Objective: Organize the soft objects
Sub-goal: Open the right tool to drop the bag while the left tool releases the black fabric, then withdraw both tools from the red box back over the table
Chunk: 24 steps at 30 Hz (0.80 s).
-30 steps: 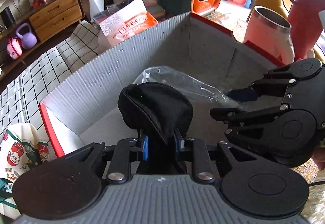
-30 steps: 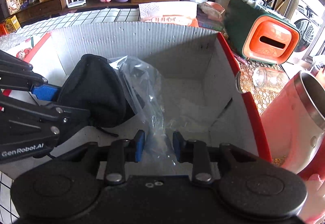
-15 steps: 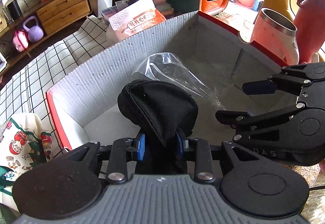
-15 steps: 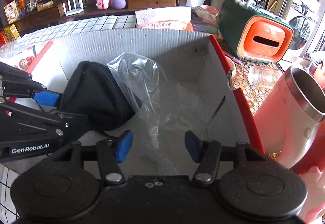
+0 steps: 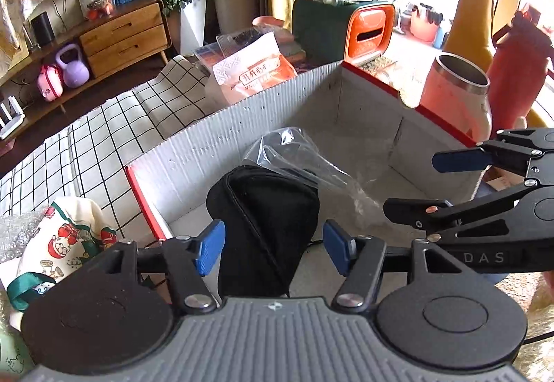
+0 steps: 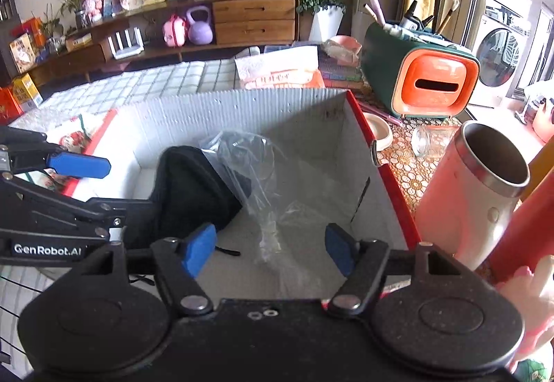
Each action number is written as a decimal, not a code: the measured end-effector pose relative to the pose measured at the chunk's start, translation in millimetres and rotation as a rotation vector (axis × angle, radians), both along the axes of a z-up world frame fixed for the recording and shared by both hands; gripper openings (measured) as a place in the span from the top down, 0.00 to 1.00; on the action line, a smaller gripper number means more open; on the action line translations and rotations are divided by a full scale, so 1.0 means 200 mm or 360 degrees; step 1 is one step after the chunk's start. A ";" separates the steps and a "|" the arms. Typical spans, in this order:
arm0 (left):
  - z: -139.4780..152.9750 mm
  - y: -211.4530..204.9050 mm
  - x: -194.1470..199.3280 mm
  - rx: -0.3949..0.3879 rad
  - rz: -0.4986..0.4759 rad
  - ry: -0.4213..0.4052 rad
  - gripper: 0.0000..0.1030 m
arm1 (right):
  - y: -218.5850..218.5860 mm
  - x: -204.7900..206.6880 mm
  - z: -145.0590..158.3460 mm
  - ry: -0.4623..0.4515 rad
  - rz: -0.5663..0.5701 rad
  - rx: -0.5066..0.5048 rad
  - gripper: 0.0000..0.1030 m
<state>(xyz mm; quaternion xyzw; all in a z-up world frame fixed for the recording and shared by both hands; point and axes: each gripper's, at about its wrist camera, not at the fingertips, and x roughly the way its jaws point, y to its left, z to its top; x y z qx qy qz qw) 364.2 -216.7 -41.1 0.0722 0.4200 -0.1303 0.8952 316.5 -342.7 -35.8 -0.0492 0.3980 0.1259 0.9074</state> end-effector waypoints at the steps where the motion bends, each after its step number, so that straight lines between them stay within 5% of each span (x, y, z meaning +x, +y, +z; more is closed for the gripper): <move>1: 0.01 0.01 -0.01 -0.0010 0.0006 -0.0005 0.40 | 0.00 -0.01 0.01 -0.0006 -0.0004 0.0010 0.31; 16: 0.21 0.22 -0.33 -0.0077 0.0035 -0.0184 0.33 | 0.08 -0.31 0.19 -0.0140 -0.0001 0.0163 0.08; 24: 0.30 0.40 -0.58 -0.0129 0.0104 -0.0292 0.29 | 0.20 -0.50 0.28 -0.0255 0.0066 0.0232 0.04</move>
